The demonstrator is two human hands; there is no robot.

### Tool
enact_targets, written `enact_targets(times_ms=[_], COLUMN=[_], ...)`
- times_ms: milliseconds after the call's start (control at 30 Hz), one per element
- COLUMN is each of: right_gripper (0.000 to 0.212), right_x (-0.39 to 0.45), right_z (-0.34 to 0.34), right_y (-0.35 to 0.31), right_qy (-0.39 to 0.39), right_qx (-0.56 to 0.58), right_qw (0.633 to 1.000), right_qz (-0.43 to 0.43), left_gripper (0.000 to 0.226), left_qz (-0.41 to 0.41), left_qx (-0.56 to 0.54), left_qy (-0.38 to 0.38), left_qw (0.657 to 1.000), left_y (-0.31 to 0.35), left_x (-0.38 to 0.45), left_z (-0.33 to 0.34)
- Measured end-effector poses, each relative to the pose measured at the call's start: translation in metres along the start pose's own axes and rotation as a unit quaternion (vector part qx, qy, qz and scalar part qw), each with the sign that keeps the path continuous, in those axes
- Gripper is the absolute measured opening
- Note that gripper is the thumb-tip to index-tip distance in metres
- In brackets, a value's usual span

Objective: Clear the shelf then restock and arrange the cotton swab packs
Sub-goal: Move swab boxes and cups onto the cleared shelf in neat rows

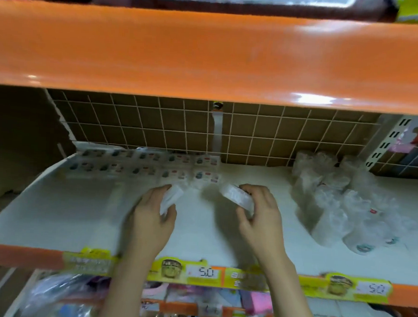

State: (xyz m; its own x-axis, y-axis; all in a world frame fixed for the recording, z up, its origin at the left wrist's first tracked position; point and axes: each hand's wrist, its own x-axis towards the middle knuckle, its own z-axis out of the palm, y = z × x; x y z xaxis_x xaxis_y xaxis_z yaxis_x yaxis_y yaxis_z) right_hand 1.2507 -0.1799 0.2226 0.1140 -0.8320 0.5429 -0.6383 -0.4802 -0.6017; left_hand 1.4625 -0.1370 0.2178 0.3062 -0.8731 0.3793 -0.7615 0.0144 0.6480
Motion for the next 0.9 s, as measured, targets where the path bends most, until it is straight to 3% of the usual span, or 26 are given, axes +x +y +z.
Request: enact_targets(times_ms=[267,900], right_gripper=[0.039,0.036], right_x=[-0.013,-0.024], right_z=[0.067,0.068], right_y=[-0.070,-0.051], right_qy=[-0.055,-0.016], right_qx=[0.005,-0.039], right_qw=[0.998,0.998], right_qz=[-0.013,0.045], left_gripper=[0.047,0.043], left_qz=[0.010,0.076], left_qx=[0.041,0.068], left_qy=[-0.009,-0.056], left_qw=[0.999,0.993], left_y=[-0.081,-0.068], left_x=[0.017,0.013], left_z=[-0.060,-0.040])
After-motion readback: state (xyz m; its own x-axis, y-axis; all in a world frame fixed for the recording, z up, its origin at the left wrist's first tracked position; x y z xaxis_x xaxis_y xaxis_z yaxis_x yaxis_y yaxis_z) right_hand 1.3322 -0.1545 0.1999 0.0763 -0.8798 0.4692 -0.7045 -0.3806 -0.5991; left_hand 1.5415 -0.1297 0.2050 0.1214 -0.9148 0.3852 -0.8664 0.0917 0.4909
